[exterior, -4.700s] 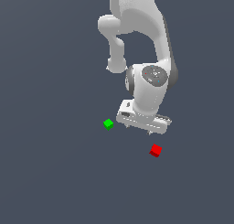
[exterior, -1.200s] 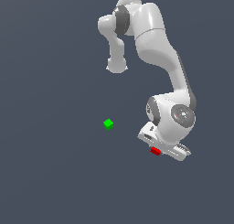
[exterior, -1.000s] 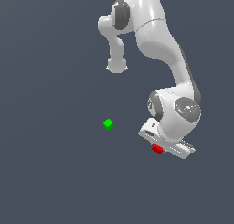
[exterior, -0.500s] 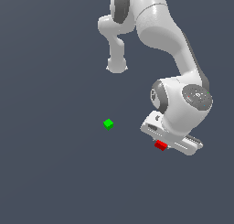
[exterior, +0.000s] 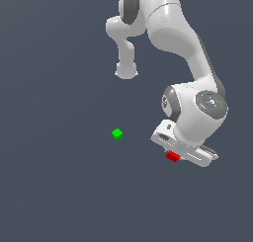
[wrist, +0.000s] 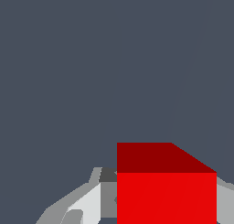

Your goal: Stack the red cube on top of the green cube.

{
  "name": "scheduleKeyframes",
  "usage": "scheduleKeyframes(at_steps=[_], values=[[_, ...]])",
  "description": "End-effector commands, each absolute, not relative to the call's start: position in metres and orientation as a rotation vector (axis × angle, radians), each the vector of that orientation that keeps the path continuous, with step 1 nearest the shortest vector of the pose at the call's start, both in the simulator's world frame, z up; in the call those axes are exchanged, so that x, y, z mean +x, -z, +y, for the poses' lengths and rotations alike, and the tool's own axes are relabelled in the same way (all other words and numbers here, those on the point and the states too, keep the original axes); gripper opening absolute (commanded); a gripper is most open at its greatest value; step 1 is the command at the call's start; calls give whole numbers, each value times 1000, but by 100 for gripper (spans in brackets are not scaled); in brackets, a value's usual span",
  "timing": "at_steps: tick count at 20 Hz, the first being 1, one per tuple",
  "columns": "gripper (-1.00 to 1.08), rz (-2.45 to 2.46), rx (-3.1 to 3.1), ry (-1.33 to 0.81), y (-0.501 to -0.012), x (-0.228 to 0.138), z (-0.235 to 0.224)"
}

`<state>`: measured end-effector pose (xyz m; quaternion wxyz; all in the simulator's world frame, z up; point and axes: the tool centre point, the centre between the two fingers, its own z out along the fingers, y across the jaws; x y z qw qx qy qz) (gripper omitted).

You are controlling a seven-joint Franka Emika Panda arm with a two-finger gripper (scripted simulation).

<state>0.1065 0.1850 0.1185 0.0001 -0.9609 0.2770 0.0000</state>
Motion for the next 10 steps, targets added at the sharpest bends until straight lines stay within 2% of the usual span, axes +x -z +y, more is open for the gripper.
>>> scheduleKeyframes(at_steps=[1,10], values=[[-100,871,-3018,1,-118,104,181],[-100,871,-3018,1,-111,86,153]])
